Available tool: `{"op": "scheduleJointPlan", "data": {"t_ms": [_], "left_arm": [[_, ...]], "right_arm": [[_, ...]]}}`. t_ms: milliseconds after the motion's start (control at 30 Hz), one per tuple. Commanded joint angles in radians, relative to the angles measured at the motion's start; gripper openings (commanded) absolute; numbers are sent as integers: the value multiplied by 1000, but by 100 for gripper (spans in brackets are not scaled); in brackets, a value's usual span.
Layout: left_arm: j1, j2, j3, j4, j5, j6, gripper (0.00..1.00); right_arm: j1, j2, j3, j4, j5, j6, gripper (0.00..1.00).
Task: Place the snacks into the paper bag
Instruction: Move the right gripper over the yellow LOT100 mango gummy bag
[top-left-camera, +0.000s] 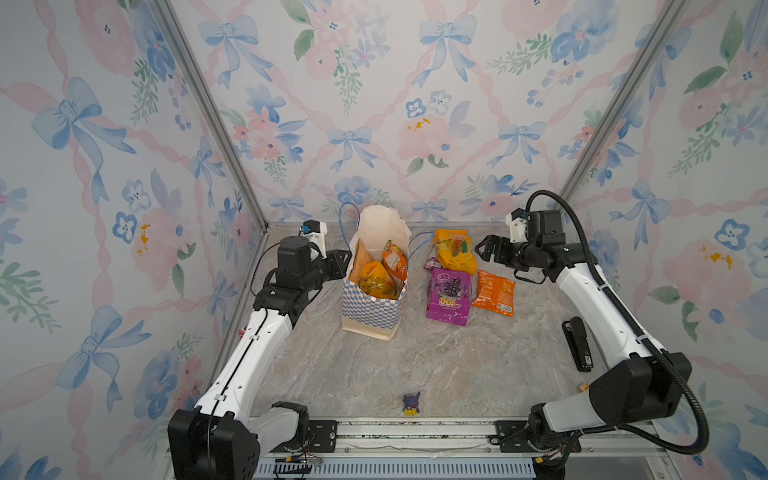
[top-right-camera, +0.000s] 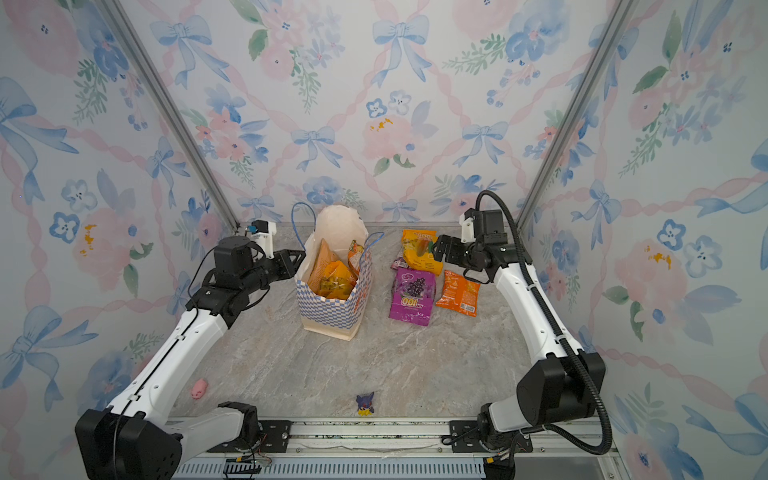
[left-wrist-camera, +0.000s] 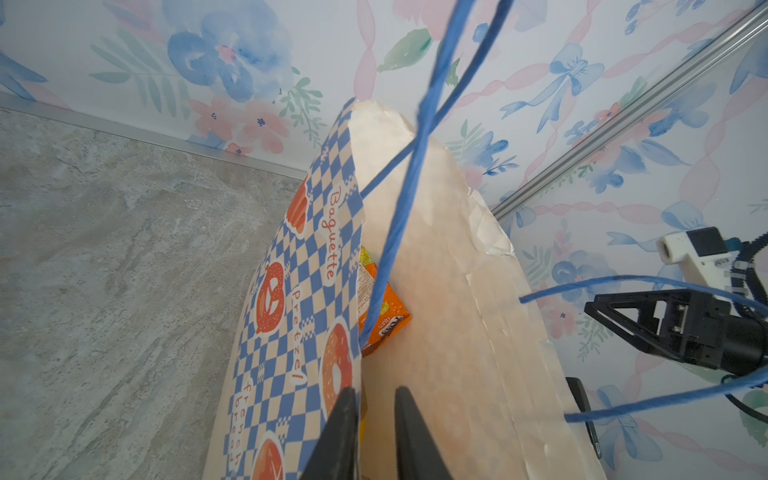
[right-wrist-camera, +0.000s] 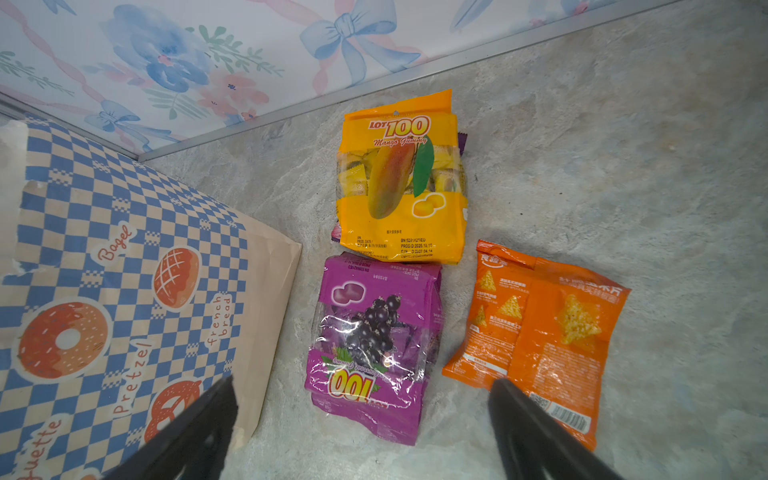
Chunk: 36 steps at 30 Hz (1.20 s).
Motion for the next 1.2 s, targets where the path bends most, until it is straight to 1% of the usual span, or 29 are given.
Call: {"op": "scheduleJointPlan", "data": {"t_ms": [0,300,467,600,700,800,1167], "left_arm": [[-5,-20,13,-25,-4,19,23],[-10,12,36,-111,-66,66,24],[-11,21,45,-113,-53,69,23],[-13,33,53,-113,-48,70,14],[-15,43,55,-113,-43,69,13],[-19,50,58,-113,-43,68,7],[-22,43,60,-113,-48,68,0]], "right_arm": [[-8,7,6,8,-19,9,97],[-7,9,2,11,-26,10,96],[-7,10,1,14,-28,11,97],[-8,10,-2,16,-29,11,97],[-7,8,-5,13,-27,8,96],[-8,7,-7,11,-24,4,97],[-8,7,-8,-5,-10,-17,97]]}}
